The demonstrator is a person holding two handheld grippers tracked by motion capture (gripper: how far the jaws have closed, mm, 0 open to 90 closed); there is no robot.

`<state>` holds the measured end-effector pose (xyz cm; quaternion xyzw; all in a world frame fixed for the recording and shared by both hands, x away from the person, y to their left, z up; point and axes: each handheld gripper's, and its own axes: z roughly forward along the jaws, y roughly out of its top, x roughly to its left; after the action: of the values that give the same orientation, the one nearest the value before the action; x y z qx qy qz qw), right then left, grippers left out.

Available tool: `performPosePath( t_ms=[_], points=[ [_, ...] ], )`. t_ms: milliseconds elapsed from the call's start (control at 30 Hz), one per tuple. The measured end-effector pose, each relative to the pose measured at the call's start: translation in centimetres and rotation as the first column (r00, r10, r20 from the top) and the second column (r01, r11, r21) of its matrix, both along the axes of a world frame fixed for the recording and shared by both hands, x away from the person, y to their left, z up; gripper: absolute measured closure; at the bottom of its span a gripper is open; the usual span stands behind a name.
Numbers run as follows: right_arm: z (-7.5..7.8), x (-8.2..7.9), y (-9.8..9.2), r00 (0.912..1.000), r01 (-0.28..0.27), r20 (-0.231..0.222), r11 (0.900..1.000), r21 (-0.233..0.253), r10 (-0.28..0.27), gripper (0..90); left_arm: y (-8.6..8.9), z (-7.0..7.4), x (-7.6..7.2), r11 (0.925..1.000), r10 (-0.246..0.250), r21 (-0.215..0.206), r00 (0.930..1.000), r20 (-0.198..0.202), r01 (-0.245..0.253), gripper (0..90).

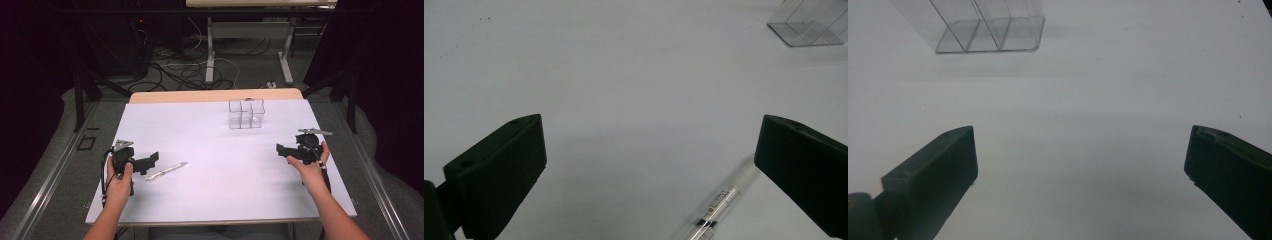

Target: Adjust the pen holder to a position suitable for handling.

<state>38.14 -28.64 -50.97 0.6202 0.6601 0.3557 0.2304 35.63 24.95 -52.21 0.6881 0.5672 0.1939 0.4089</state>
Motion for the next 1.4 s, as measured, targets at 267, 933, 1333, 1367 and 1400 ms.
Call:
performPosePath(
  t_ms=[267, 933, 1333, 1367, 1400],
  points=[
    [2.1, 2.2, 1.1, 0.9993, -0.027, -0.025, 1.0, -0.01, 0.027, 4.1, 0.4, 0.0, -0.2, 0.9995, 0.021, 0.023, 0.9997, -0.009, -0.021, 0.2],
    [7.1, 8.2, 4.5, 0.9971, -0.066, -0.046, 0.991, -0.118, 0.06, 16.1, 1.0, -0.1, -0.5, 0.9994, 0.021, 0.03, 0.9997, -0.014, -0.021, 0.2],
    [8.7, 11.6, 5.0, 0.997, -0.039, -0.071, 0.992, -0.116, 0.031, 28.3, 1.1, -0.2, -0.4, 0.9993, 0.024, 0.03, 0.9995, -0.019, -0.023, 0.2],
    [8.7, 11.8, 5.1, 0.9971, -0.034, -0.072, 0.994, -0.106, 0.026, 28.9, 1.1, -0.2, -0.4, 0.9993, 0.023, 0.028, 0.9996, -0.018, -0.022, 0.2],
    [8.6, 12.1, 5.0, 0.997, -0.035, -0.072, 0.994, -0.107, 0.027, 30.4, 1.1, -0.2, -0.4, 0.9994, 0.022, 0.028, 0.9996, -0.017, -0.021, 0.2]
  ],
)
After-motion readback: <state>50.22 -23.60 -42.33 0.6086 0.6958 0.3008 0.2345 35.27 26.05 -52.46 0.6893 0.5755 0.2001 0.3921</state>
